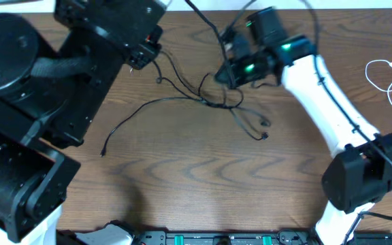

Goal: Untangle cables

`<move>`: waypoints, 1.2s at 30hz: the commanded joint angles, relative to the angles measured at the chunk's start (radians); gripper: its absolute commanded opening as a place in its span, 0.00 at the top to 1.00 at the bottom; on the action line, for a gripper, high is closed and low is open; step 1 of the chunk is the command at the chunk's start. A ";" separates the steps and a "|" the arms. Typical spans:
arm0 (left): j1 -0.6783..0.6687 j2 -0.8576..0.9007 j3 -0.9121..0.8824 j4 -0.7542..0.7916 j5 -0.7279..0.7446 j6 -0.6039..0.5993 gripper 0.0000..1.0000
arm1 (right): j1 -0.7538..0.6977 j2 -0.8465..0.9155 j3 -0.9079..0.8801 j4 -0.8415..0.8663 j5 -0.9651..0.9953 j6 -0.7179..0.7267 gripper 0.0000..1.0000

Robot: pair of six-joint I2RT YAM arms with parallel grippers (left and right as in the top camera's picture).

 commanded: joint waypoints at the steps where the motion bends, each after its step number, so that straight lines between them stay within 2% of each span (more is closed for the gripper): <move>1: 0.000 -0.023 0.020 -0.001 -0.075 0.019 0.92 | -0.087 0.001 0.001 0.026 0.008 0.016 0.99; 8: 0.102 -0.033 0.020 0.018 -0.082 0.018 0.93 | -0.265 -0.002 0.038 0.014 -0.017 0.015 0.99; 16: 0.407 -0.010 0.019 0.056 -0.080 -0.002 0.93 | -0.448 -0.002 0.169 -0.132 -0.034 -0.043 0.99; 17: 0.483 0.000 0.016 0.085 -0.062 -0.043 0.92 | -0.482 -0.005 0.208 -0.181 -0.034 -0.067 0.99; 22: 0.642 0.031 0.015 0.131 0.080 -0.134 0.92 | -0.554 -0.020 0.288 -0.280 -0.033 -0.116 0.99; 27: 0.757 0.071 0.015 0.171 0.082 -0.191 0.93 | -0.622 -0.065 0.315 -0.301 -0.032 -0.116 0.99; 29: 0.786 0.080 0.015 0.182 0.116 -0.243 0.92 | -0.644 -0.086 0.315 -0.306 -0.034 -0.116 0.99; 33: 0.772 0.079 0.015 0.163 0.394 -0.283 0.92 | -0.649 -0.108 0.315 -0.330 -0.050 -0.116 0.99; 34: 0.756 0.078 0.015 0.165 0.424 -0.296 0.93 | -0.643 -0.108 0.314 -0.341 -0.060 -0.116 0.96; 36: 0.707 0.077 0.015 0.172 0.454 -0.328 0.93 | -0.624 -0.107 0.314 -0.357 -0.069 -0.121 0.96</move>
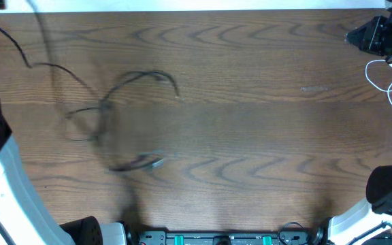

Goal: Untangle cables

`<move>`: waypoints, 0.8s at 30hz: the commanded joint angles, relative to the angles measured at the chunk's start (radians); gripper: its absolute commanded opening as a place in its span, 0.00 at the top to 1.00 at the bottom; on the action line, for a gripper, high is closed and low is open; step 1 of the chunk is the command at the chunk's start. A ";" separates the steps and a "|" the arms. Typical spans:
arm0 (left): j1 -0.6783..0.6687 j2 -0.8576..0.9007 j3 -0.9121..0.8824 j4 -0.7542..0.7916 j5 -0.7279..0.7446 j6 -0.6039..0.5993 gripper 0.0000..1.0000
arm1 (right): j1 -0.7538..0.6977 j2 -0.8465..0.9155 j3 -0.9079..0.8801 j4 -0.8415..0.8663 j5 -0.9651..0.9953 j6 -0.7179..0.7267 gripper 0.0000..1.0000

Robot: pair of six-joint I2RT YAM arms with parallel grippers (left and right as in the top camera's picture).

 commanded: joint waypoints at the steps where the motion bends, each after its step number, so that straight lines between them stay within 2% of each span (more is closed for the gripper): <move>1: -0.084 -0.016 0.015 0.016 0.192 -0.081 0.93 | 0.043 -0.022 0.019 -0.024 -0.048 -0.024 0.91; 2: -0.109 -0.015 0.015 0.015 0.202 -0.088 0.92 | 0.060 -0.022 0.019 -0.028 -0.059 -0.028 0.82; 4: -0.170 -0.015 0.015 0.007 0.222 -0.095 0.92 | 0.104 -0.022 0.019 -0.032 -0.069 -0.036 0.52; 6: -0.227 -0.015 0.015 0.002 0.223 -0.099 0.93 | 0.164 -0.022 0.019 -0.037 -0.069 -0.039 0.30; 8: -0.276 -0.015 0.015 0.002 0.224 -0.110 0.93 | 0.222 -0.022 0.019 -0.041 -0.069 -0.053 0.21; 13: -0.396 -0.015 0.015 0.001 0.224 -0.110 0.93 | 0.373 -0.022 0.018 -0.035 -0.052 -0.056 0.16; 18: -0.474 -0.015 0.016 0.008 0.223 -0.110 0.93 | 0.512 -0.019 0.018 -0.016 0.073 -0.058 0.14; 24: -0.511 -0.015 0.019 0.040 0.230 -0.151 0.93 | 0.576 0.013 0.017 0.008 0.051 -0.051 0.11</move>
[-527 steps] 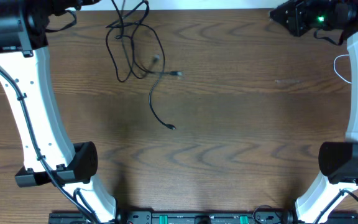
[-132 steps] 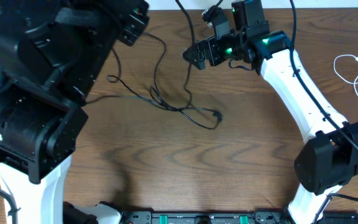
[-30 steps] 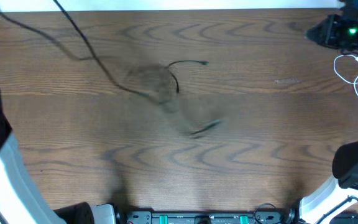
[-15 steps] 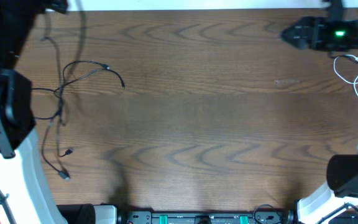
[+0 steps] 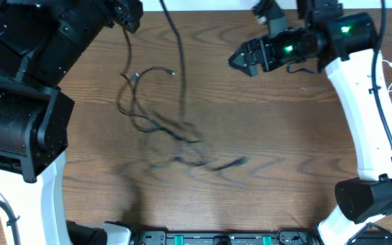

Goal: Untangle cables

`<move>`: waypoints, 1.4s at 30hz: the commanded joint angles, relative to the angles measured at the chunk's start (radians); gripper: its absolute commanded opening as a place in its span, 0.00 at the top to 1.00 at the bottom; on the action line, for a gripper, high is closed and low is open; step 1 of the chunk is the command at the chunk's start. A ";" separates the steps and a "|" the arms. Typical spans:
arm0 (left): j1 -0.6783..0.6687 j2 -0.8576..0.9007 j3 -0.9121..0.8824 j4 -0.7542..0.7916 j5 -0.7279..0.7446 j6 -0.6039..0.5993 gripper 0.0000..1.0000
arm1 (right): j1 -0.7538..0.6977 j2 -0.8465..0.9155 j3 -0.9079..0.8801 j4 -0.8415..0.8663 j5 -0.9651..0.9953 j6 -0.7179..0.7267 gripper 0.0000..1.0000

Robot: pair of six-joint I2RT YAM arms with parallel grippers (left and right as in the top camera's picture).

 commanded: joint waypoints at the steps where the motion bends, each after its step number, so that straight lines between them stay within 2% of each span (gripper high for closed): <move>1: -0.024 -0.013 0.019 0.027 0.035 -0.042 0.93 | 0.014 0.032 0.014 -0.002 0.002 -0.006 0.11; 11: -0.048 -0.011 0.018 0.008 0.043 -0.021 0.93 | 0.045 0.188 0.002 -0.052 -0.007 -0.027 0.12; 15: -0.046 0.007 0.018 -0.008 -0.078 0.063 0.93 | 0.045 0.211 0.002 -0.031 -0.005 -0.047 0.09; 18: -0.046 0.037 0.018 -0.027 -0.177 0.129 0.92 | 0.045 0.209 0.002 0.008 0.012 -0.047 0.02; 24: -0.046 0.082 0.018 -0.020 -0.183 0.133 0.93 | 0.035 0.209 0.002 0.020 0.050 -0.038 0.01; 28: -0.014 0.101 0.018 0.001 -0.240 0.132 0.93 | 0.034 0.209 0.002 -0.001 0.046 -0.039 0.01; 36: 0.034 0.111 0.018 0.063 -0.240 0.131 0.92 | 0.025 0.208 0.004 0.007 0.045 -0.039 0.01; 42: 0.085 0.111 0.018 0.047 -0.251 0.130 0.92 | 0.025 0.188 0.018 0.011 0.034 -0.043 0.01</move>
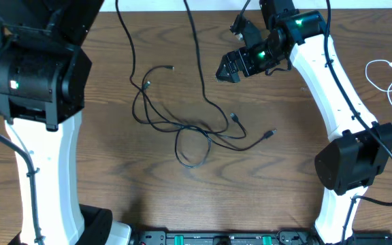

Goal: Untangle cables

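Note:
The black cables (182, 133) lie in a loose tangle of loops on the middle of the wooden table (305, 170). Small plugs show at the ends (233, 117), (269, 133), (171, 67). Two strands (194, 47) rise from the tangle to the top edge of the overhead view. My left arm (39, 75) fills the top left; its gripper is above the frame and hidden. My right gripper (226, 72) hangs to the right of the rising strands, apart from them, and looks open and empty.
A coiled white cable lies at the right edge of the table. The right arm's base (349, 163) stands at the front right. A black rail (223, 238) runs along the front edge.
The tangle lay blurred, lower and more bunched; now it is still and spread wider. The left gripper, then at the top edge, is out of frame. The right gripper has shifted slightly left and down.
At first the tangle lay at the back middle with both grippers at it. Then both arms were far apart and the cables blurred at the left. Later the cables hung from the left gripper, with the right gripper apart. Now two strands rise off-frame.

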`<move>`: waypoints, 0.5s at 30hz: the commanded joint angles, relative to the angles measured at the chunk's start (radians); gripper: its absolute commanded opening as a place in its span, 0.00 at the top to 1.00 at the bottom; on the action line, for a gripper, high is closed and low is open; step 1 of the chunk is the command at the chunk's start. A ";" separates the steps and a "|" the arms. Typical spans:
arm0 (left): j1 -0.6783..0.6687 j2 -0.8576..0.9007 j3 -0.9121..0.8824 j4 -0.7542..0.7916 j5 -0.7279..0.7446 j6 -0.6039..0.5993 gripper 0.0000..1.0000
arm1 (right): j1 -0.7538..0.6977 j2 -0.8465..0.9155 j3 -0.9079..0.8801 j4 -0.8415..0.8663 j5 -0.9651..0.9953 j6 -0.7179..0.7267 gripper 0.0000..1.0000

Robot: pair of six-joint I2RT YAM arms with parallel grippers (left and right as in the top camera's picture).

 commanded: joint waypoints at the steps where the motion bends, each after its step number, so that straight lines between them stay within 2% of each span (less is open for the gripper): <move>1: 0.041 -0.002 0.018 -0.009 -0.022 0.008 0.92 | -0.012 -0.052 0.023 0.007 -0.011 -0.018 0.01; 9: 0.101 0.043 0.016 -0.015 -0.022 -0.033 0.93 | -0.008 -0.202 0.039 0.016 0.001 -0.039 0.01; 15: 0.101 0.136 0.016 0.015 -0.022 -0.076 0.92 | 0.007 -0.249 0.039 -0.068 0.008 -0.040 0.01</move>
